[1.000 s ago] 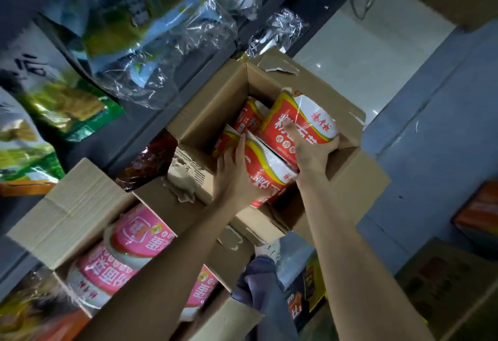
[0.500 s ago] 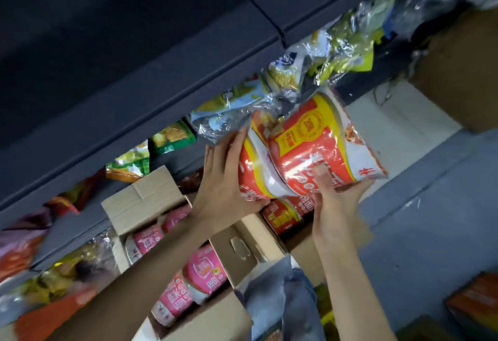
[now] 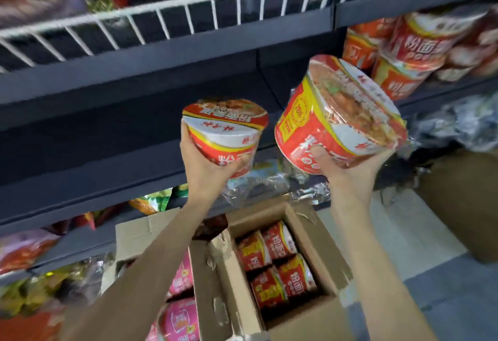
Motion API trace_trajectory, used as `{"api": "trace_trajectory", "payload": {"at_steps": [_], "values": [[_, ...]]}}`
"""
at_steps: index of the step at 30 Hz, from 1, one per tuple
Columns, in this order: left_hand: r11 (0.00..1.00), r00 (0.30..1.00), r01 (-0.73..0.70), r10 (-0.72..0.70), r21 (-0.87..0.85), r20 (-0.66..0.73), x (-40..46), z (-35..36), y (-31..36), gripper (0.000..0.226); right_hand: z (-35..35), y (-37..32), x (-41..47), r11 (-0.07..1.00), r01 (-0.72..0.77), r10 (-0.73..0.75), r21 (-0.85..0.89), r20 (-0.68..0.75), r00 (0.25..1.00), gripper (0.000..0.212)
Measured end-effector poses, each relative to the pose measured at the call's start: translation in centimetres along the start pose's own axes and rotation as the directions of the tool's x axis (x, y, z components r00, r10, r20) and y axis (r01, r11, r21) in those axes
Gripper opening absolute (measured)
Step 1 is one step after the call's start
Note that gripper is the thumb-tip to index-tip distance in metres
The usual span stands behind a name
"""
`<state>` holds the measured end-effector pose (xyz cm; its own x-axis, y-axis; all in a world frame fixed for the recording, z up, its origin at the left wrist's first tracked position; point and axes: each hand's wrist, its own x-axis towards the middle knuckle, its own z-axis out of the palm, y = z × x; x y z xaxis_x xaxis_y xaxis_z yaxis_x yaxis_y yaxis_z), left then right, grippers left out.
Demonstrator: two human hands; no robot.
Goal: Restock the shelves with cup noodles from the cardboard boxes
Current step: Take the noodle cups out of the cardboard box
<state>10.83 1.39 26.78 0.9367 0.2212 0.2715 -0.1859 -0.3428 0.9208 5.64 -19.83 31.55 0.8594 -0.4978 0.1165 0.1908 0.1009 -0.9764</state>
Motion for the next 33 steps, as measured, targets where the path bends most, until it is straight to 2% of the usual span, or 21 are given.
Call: {"api": "trace_trajectory", "payload": {"at_steps": [2,5,8,10,12,13,15,17,19,23,27,31,33], "values": [[0.996,0.999,-0.036,0.037,-0.08,0.01,1.9,1.7,-1.8,0.12,0.9,1.4,1.8,0.999,0.036,-0.034,-0.035,0.043,0.999,0.137],[0.984,0.977,0.003,0.034,-0.175,0.211,5.7,3.9,-4.5,0.119,2.1,3.5,4.3,0.987,0.093,-0.083,-0.132,0.081,0.993,0.125],[1.0,0.907,-0.025,0.03,-0.019,0.421,10.3,3.4,-6.7,0.124,2.8,4.8,6.7,0.971,0.157,-0.139,-0.178,0.108,0.984,0.12],[0.982,0.914,-0.094,0.02,0.162,0.405,13.1,2.0,-7.6,0.106,3.2,5.5,8.4,0.963,0.207,-0.186,-0.171,0.131,0.974,0.121],[0.973,0.918,-0.111,0.023,0.2,0.397,14.5,1.1,-7.7,0.09,4.1,5.9,9.9,0.954,0.262,-0.241,-0.145,0.147,0.959,0.122],[0.973,0.908,-0.123,0.03,0.197,0.418,14.6,1.1,-7.4,0.093,4.7,6.0,10.6,0.949,0.289,-0.269,-0.126,0.157,0.95,0.122],[0.98,0.895,-0.12,0.037,0.161,0.445,14.1,2.3,-6.6,0.116,6.2,6.1,11.9,0.937,0.333,-0.314,-0.103,0.163,0.935,0.122],[0.981,0.909,-0.137,0.069,0.137,0.412,13.4,4.4,-6.1,0.14,8.2,6.2,13.2,0.927,0.362,-0.342,-0.095,0.177,0.923,0.123],[0.979,0.942,-0.133,0.077,0.153,0.328,13.2,6.7,-6.1,0.145,10.5,6.7,14.6,0.919,0.38,-0.357,-0.109,0.188,0.915,0.125],[0.989,0.989,-0.027,0.005,0.142,0.151,13.7,9.4,-6.6,0.14,14.0,7.9,15.9,0.876,0.428,-0.364,-0.222,0.275,0.89,0.125],[0.975,0.999,-0.032,0.029,0.222,0.017,14.5,10.6,-7.8,0.129,14.3,9.3,16.8,0.814,0.468,-0.363,-0.343,0.328,0.872,0.12],[0.968,0.999,-0.016,0.025,0.25,-0.033,16.7,11.4,-8.5,0.113,13.7,11.3,18.4,0.608,0.529,-0.352,-0.592,0.396,0.848,0.106],[0.953,0.999,0.001,0.013,0.302,-0.045,17.8,11.9,-8.2,0.112,14.0,12.0,18.9,0.55,0.555,-0.377,-0.624,0.407,0.832,0.096]]}}
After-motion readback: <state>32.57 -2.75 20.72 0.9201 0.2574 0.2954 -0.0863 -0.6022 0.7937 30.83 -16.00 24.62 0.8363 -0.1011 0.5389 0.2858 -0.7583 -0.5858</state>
